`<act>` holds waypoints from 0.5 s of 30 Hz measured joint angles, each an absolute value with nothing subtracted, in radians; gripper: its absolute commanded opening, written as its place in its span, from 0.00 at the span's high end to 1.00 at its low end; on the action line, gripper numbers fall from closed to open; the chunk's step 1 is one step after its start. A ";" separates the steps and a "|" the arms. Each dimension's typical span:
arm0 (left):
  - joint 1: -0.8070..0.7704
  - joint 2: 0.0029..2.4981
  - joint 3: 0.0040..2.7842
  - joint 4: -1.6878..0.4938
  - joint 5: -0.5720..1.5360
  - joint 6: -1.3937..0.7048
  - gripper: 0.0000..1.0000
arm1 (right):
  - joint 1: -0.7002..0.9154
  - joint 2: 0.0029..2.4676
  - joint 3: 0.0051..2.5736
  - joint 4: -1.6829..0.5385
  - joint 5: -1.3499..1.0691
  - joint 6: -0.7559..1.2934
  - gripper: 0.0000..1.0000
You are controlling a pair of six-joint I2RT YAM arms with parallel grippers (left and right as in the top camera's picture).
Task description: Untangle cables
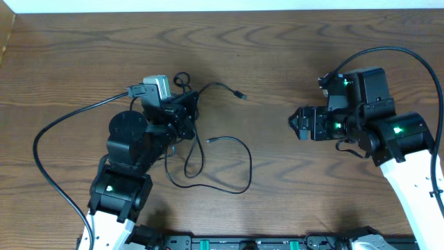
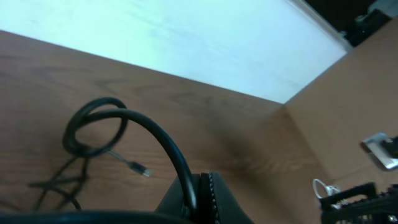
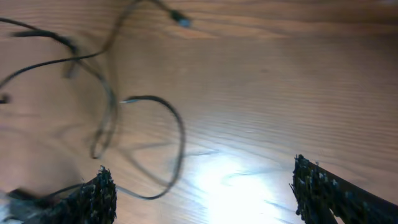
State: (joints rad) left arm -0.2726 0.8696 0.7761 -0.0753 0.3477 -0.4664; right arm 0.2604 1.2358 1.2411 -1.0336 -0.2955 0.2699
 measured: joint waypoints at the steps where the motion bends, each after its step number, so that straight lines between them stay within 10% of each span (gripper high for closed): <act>1: -0.273 0.870 0.776 -0.062 0.361 -0.471 0.92 | 0.260 1.237 1.241 -1.025 -0.330 0.271 0.12; 15: -0.273 0.869 0.775 0.147 0.416 -0.716 0.91 | 0.321 1.400 1.205 -0.847 -0.705 0.338 0.27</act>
